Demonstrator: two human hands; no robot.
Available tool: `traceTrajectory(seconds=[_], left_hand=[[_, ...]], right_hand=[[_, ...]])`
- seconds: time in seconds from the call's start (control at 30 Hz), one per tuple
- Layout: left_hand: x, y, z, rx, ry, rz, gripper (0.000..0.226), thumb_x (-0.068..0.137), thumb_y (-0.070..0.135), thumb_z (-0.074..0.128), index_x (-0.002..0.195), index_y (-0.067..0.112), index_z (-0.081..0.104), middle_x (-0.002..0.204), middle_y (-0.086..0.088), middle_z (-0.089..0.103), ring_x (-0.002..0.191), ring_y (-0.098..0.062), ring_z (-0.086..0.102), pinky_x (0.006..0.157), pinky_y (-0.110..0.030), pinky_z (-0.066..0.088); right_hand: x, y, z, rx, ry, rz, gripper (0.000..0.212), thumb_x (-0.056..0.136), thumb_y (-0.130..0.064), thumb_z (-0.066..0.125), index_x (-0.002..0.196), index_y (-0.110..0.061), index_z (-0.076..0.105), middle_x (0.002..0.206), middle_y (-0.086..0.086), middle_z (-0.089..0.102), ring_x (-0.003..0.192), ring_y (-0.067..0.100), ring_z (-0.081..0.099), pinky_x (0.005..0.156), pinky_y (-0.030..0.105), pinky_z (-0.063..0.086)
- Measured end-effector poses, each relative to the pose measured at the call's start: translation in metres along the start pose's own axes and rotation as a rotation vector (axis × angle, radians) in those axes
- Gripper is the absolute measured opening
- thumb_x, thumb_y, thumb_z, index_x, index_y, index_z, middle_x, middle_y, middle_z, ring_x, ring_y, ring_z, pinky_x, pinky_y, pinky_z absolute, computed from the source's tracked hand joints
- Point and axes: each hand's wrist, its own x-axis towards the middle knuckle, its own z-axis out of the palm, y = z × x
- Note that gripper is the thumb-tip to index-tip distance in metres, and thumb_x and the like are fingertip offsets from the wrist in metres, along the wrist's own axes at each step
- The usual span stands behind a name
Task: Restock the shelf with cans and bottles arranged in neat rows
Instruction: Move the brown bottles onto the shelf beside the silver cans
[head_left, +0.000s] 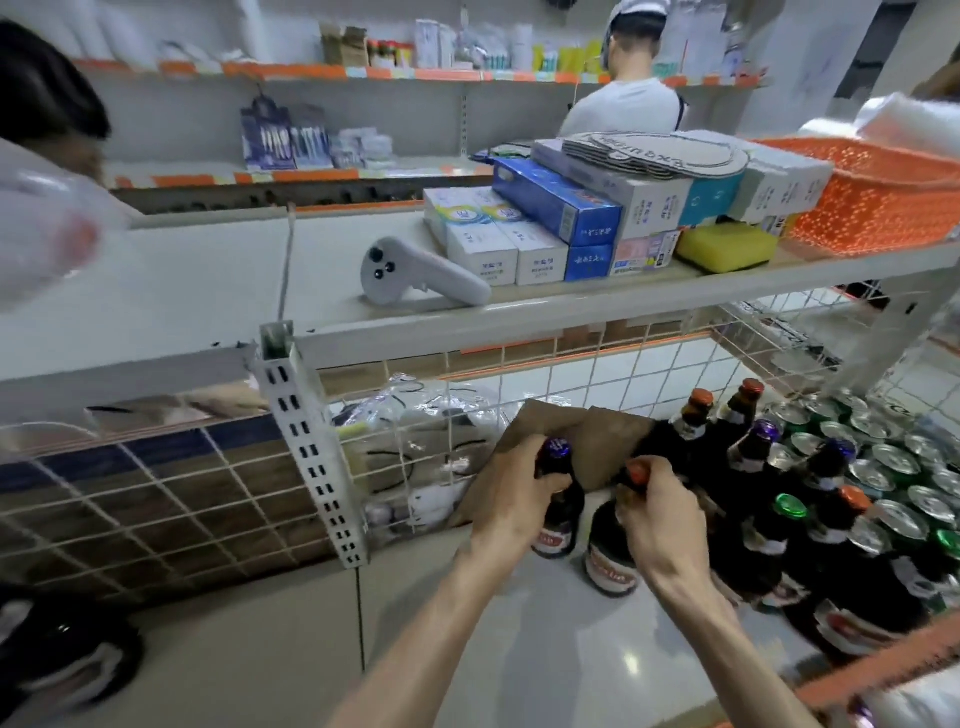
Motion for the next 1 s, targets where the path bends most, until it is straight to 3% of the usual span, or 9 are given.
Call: traceTrajectory(seconds=[0.1, 0.2, 0.3, 0.5, 0.6, 0.77, 0.9, 1.0], left_hand=[[-0.044, -0.024, -0.061, 0.0, 0.034, -0.031, 0.028, 0.084, 0.024, 0.076, 0.111, 0.027, 0.069, 0.105, 0.01, 0.075, 0.095, -0.008, 0.069, 0.08, -0.028, 0.054], [-0.089, -0.053, -0.123, 0.095, 0.143, -0.099, 0.023, 0.083, 0.027, 0.077, 0.105, 0.025, 0.07, 0.099, 0.007, 0.076, 0.09, -0.008, 0.07, 0.074, -0.021, 0.053], [-0.133, -0.078, -0.188, 0.167, 0.245, -0.168, 0.021, 0.084, 0.025, 0.076, 0.104, 0.023, 0.071, 0.1, 0.005, 0.077, 0.091, -0.009, 0.071, 0.063, -0.007, 0.042], [-0.215, -0.124, -0.295, 0.314, 0.373, -0.273, 0.027, 0.087, 0.031, 0.075, 0.111, 0.022, 0.069, 0.105, -0.002, 0.076, 0.101, -0.022, 0.069, 0.082, -0.033, 0.055], [-0.252, -0.144, -0.332, 0.323, 0.407, -0.333, 0.025, 0.086, 0.033, 0.075, 0.105, 0.02, 0.068, 0.101, -0.003, 0.075, 0.098, -0.023, 0.069, 0.078, -0.033, 0.053], [-0.306, -0.174, -0.38, 0.298, 0.553, -0.441, 0.027, 0.081, 0.034, 0.078, 0.104, 0.023, 0.07, 0.098, 0.002, 0.075, 0.096, -0.018, 0.068, 0.064, -0.022, 0.034], [-0.343, -0.195, -0.413, 0.264, 0.634, -0.513, 0.03, 0.081, 0.03, 0.079, 0.108, 0.022, 0.071, 0.099, 0.004, 0.075, 0.094, -0.017, 0.069, 0.071, -0.027, 0.049], [-0.363, -0.215, -0.437, 0.216, 0.701, -0.556, 0.028, 0.078, 0.029, 0.082, 0.103, 0.023, 0.072, 0.094, 0.004, 0.076, 0.087, -0.016, 0.071, 0.076, -0.033, 0.058]], right_hand=[[-0.035, -0.042, 0.019, -0.011, -0.079, -0.074, 0.007, 0.089, -0.011, 0.055, 0.092, -0.013, 0.049, 0.085, 0.014, 0.067, 0.078, 0.042, 0.059, 0.065, 0.039, 0.047], [-0.074, -0.092, 0.05, 0.013, -0.12, -0.201, 0.017, 0.088, -0.007, 0.056, 0.08, -0.014, 0.042, 0.076, 0.015, 0.064, 0.069, 0.042, 0.055, 0.058, 0.039, 0.043], [-0.112, -0.144, 0.076, 0.042, -0.224, -0.286, 0.011, 0.088, -0.007, 0.062, 0.089, -0.009, 0.051, 0.083, 0.018, 0.067, 0.079, 0.042, 0.063, 0.06, 0.039, 0.045], [-0.198, -0.231, 0.13, 0.073, -0.409, -0.488, 0.018, 0.086, -0.003, 0.066, 0.102, -0.002, 0.058, 0.087, 0.013, 0.065, 0.079, 0.032, 0.06, 0.065, 0.037, 0.047], [-0.237, -0.266, 0.148, 0.066, -0.46, -0.542, 0.014, 0.089, -0.009, 0.065, 0.101, -0.002, 0.06, 0.088, 0.013, 0.064, 0.075, 0.03, 0.056, 0.061, 0.033, 0.04], [-0.29, -0.308, 0.171, 0.086, -0.524, -0.61, 0.01, 0.089, -0.006, 0.065, 0.095, -0.005, 0.057, 0.092, 0.015, 0.069, 0.081, 0.035, 0.064, 0.062, 0.032, 0.039], [-0.32, -0.331, 0.187, 0.175, -0.588, -0.632, 0.025, 0.092, -0.005, 0.061, 0.116, -0.009, 0.062, 0.105, 0.009, 0.071, 0.093, 0.027, 0.067, 0.069, 0.029, 0.046], [-0.334, -0.341, 0.202, 0.218, -0.616, -0.631, 0.023, 0.093, -0.007, 0.061, 0.115, -0.012, 0.062, 0.099, 0.005, 0.072, 0.088, 0.021, 0.067, 0.063, 0.025, 0.047]])
